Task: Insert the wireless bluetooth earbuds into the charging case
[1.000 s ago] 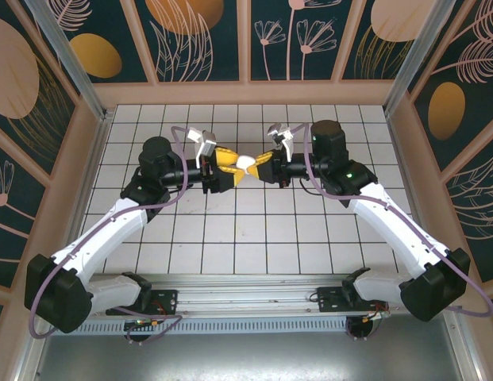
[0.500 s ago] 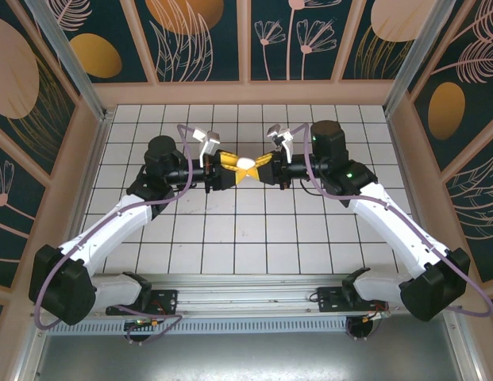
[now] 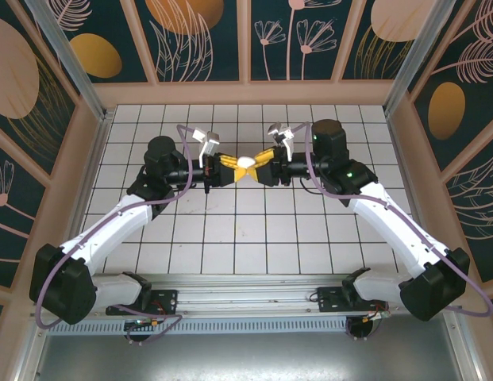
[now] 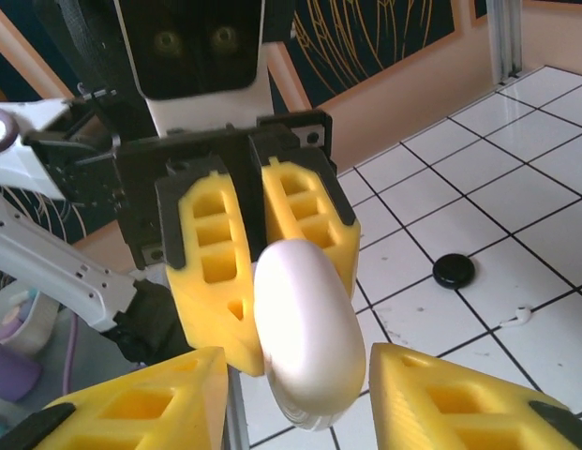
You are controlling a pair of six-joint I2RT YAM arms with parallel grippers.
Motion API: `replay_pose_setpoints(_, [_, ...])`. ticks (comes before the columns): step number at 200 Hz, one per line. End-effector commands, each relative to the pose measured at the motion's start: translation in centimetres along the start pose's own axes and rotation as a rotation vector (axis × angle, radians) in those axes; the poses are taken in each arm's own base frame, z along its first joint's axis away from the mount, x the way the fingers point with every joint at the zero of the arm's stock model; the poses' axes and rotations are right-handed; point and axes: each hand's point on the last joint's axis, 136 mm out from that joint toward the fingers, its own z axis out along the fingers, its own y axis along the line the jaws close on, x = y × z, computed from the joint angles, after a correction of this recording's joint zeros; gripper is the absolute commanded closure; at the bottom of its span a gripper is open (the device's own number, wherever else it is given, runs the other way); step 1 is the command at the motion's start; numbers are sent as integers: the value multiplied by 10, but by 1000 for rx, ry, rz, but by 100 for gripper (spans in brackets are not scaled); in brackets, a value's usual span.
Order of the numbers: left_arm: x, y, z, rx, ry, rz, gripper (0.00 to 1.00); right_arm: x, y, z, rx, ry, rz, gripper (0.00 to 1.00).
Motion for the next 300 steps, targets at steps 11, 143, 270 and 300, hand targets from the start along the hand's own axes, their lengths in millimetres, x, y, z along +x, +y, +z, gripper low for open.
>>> replay_pose_setpoints(11, [-1, -7, -5, 4, -23, 57, 92, -11, 5, -2, -6, -42, -29, 52])
replay_pose_setpoints(143, [0, -16, -7, 46, -28, 67, 94, 0, -62, 10, 191, 36, 130, 48])
replay_pose_setpoints(270, [14, -20, -14, 33, -17, 139, 95, 9, -106, 22, 263, 60, 322, 48])
replay_pose_setpoints(300, [16, -20, -14, 37, -16, 143, 96, 9, -114, 21, 275, 47, 352, 48])
